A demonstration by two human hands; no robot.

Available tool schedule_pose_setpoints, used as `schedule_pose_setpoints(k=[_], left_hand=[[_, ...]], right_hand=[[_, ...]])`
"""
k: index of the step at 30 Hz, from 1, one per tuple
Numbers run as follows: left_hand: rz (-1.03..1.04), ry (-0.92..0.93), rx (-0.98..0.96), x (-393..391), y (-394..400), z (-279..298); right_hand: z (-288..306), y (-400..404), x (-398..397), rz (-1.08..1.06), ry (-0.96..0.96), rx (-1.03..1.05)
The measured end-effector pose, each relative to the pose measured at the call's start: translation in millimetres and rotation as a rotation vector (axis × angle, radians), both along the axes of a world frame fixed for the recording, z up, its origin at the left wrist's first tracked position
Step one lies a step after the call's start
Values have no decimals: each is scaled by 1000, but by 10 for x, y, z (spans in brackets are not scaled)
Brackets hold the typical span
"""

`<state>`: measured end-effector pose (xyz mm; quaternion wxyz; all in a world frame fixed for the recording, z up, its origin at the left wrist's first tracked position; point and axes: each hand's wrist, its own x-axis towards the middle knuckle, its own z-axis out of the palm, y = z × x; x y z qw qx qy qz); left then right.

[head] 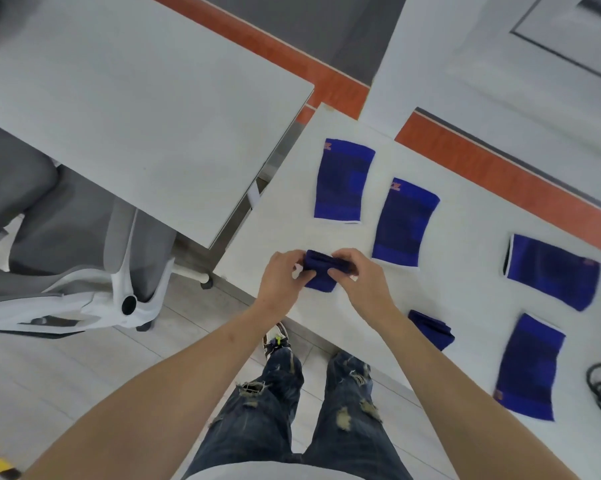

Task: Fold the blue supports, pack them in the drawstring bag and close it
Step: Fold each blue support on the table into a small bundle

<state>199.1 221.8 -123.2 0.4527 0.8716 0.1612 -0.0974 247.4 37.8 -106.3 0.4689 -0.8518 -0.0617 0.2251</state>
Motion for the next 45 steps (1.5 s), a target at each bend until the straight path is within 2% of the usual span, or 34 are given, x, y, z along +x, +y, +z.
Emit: schedule_pose_setpoints(k=[3, 4, 6, 10, 15, 18, 23, 27, 32, 39, 42, 45], left_hand=[[-100, -254, 156, 47, -15, 64], [-145, -300, 193, 36, -21, 41], [-248, -304, 237, -14, -41, -63], [-455, -127, 271, -206, -72, -310], [-377, -11, 133, -325, -85, -313], [-273, 17, 51, -289, -42, -301], [-235, 9, 71, -158, -60, -276], [-200, 28, 38, -98, -90, -296], [-116, 74, 29, -57, -163, -315], [-110, 28, 118, -28, -218, -330], [-256, -94, 322, -118, -191, -308], [-510, -282, 557, -248, -119, -305]], right_hand=[[86, -210, -66, 126, -345, -97], [43, -298, -104, 202, -449, -152], [-107, -449, -210, 335, -518, -244], [-394, -553, -414, 483, -388, -327], [-449, -498, -346, 359, -113, -284], [-481, -463, -259, 292, -95, -230], [-538, -386, -127, 234, -110, -193], [-546, -360, -21, 277, -87, -215], [-589, -286, 69, 179, -73, -291], [-648, -246, 103, 142, -107, -311], [-620, -237, 67, 159, -118, -347], [-598, -246, 16, 169, -155, -374]])
